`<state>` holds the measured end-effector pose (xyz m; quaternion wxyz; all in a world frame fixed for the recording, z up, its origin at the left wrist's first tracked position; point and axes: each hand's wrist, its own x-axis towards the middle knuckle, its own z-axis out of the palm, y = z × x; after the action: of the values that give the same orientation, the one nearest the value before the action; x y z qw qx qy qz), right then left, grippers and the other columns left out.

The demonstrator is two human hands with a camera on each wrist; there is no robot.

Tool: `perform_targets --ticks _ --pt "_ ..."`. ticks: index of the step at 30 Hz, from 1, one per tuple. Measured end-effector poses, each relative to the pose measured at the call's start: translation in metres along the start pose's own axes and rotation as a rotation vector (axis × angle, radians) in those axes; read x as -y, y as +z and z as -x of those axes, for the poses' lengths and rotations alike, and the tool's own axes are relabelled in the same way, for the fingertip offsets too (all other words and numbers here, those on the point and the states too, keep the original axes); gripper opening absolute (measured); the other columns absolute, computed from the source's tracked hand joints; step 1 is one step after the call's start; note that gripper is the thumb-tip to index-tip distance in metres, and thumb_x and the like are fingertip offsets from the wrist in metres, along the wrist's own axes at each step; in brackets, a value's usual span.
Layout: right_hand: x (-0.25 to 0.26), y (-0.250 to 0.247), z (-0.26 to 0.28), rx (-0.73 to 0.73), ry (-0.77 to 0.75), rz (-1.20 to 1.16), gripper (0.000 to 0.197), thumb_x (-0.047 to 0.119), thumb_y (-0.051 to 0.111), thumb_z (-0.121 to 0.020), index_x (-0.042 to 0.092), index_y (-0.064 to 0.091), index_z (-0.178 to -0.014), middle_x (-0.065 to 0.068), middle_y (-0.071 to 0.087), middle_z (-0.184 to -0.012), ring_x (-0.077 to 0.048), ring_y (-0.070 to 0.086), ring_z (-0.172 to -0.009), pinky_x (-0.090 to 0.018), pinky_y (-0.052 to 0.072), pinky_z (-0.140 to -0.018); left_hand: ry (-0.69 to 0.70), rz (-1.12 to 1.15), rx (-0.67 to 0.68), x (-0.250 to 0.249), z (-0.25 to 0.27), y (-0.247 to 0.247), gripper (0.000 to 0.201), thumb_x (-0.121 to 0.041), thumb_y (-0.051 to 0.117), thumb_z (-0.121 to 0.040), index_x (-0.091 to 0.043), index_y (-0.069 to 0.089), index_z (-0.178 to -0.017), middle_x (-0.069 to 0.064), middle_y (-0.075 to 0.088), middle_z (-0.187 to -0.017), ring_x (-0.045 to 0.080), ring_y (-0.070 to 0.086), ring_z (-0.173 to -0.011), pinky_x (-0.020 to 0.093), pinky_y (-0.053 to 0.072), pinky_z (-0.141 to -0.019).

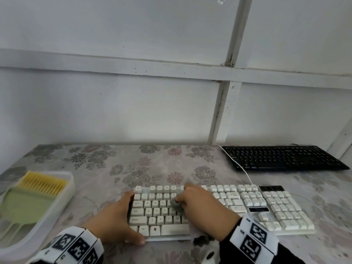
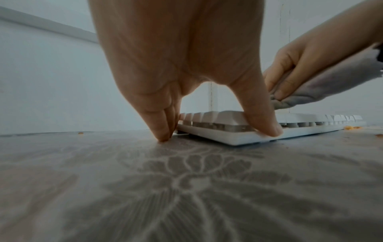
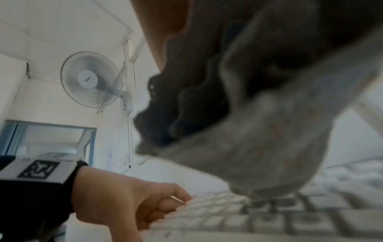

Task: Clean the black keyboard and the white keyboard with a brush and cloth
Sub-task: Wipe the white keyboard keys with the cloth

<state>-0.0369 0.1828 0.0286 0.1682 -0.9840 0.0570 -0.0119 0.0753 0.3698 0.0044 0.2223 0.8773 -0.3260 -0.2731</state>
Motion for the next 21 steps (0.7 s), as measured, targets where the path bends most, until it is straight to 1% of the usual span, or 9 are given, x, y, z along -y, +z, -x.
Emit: perform_targets --ticks 2,4,6,8,9,11,13,17,21 --pt "0.020 0.002 -0.011 -0.007 -0.061 -0.060 0.021 0.007 0.049 -0.090 -0.001 0.066 -0.080 0.003 0.037 -0.077 -0.008 0.044 -0.064 -0.009 0.026 -0.056 0.005 -0.004 -0.015 0.002 -0.001 0.001 0.121 -0.052 0.085 -0.044 -0.034 0.013 -0.140 -0.020 0.053 -0.117 0.002 0.051 -0.106 0.015 0.039 -0.089" --pt "0.043 0.009 -0.022 0.009 -0.155 -0.066 0.021 0.008 0.050 -0.091 0.005 0.070 -0.093 -0.004 0.044 -0.089 -0.023 0.053 -0.080 -0.019 0.038 -0.067 0.011 -0.019 -0.024 0.001 -0.002 0.000 0.117 -0.049 0.085 -0.047 -0.033 0.014 -0.139 -0.023 0.051 -0.104 0.001 0.051 -0.099 0.010 0.038 -0.077" --pt "0.060 0.019 -0.029 0.040 -0.210 0.000 0.025 0.006 0.050 -0.090 0.005 0.068 -0.107 -0.009 0.044 -0.095 -0.034 0.055 -0.091 -0.033 0.044 -0.080 0.015 -0.009 -0.008 0.000 -0.003 -0.001 0.128 -0.057 0.085 -0.038 -0.028 0.013 -0.140 -0.024 0.048 -0.100 0.001 0.052 -0.099 0.008 0.039 -0.070" --pt "0.068 0.027 -0.032 0.063 -0.208 0.071 0.028 0.002 0.053 -0.087 0.001 0.064 -0.113 -0.013 0.046 -0.104 -0.037 0.053 -0.097 -0.040 0.045 -0.083 0.027 0.022 0.007 0.001 -0.003 -0.001 0.138 -0.067 0.073 -0.024 -0.026 0.013 -0.141 -0.024 0.051 -0.102 0.000 0.055 -0.104 0.006 0.041 -0.071" --pt "0.067 0.029 -0.032 0.059 -0.186 0.096 0.028 0.002 0.053 -0.088 0.000 0.063 -0.113 -0.015 0.047 -0.110 -0.038 0.052 -0.099 -0.040 0.045 -0.082 0.032 0.014 0.004 0.002 -0.003 -0.001 0.139 -0.067 0.073 -0.023 -0.027 0.012 -0.141 -0.023 0.052 -0.104 0.001 0.055 -0.104 0.007 0.041 -0.071" --pt "0.059 0.031 -0.031 0.033 -0.153 0.113 0.025 0.005 0.051 -0.090 0.000 0.064 -0.110 -0.015 0.048 -0.112 -0.037 0.052 -0.099 -0.038 0.042 -0.078 0.022 -0.029 -0.009 0.002 -0.002 0.000 0.128 -0.057 0.085 -0.038 -0.029 0.013 -0.140 -0.020 0.050 -0.104 0.002 0.052 -0.099 0.009 0.039 -0.068" --pt "0.046 0.028 -0.027 0.023 -0.117 0.082 0.023 0.011 0.049 -0.092 0.000 0.065 -0.104 -0.013 0.048 -0.105 -0.034 0.053 -0.098 -0.036 0.042 -0.079 0.023 -0.049 -0.022 0.001 -0.003 0.001 0.114 -0.047 0.085 -0.050 -0.031 0.014 -0.138 -0.021 0.049 -0.103 0.002 0.050 -0.096 0.010 0.038 -0.070" --pt "0.019 0.019 -0.011 0.011 -0.107 0.003 0.024 0.016 0.048 -0.092 0.002 0.067 -0.091 -0.002 0.041 -0.091 -0.019 0.048 -0.083 -0.027 0.038 -0.076 0.008 -0.044 -0.005 0.004 -0.005 0.001 0.117 -0.052 0.084 -0.047 -0.033 0.014 -0.139 -0.018 0.052 -0.118 0.004 0.051 -0.107 0.016 0.038 -0.089" --pt "-0.006 0.005 0.001 0.008 -0.011 0.014 0.023 0.014 0.050 -0.092 0.006 0.071 -0.100 0.001 0.041 -0.086 -0.019 0.050 -0.084 -0.012 0.028 -0.060 0.014 -0.033 -0.013 0.005 -0.004 0.001 0.117 -0.053 0.083 -0.045 -0.035 0.014 -0.139 -0.020 0.052 -0.121 0.003 0.052 -0.109 0.019 0.040 -0.096"
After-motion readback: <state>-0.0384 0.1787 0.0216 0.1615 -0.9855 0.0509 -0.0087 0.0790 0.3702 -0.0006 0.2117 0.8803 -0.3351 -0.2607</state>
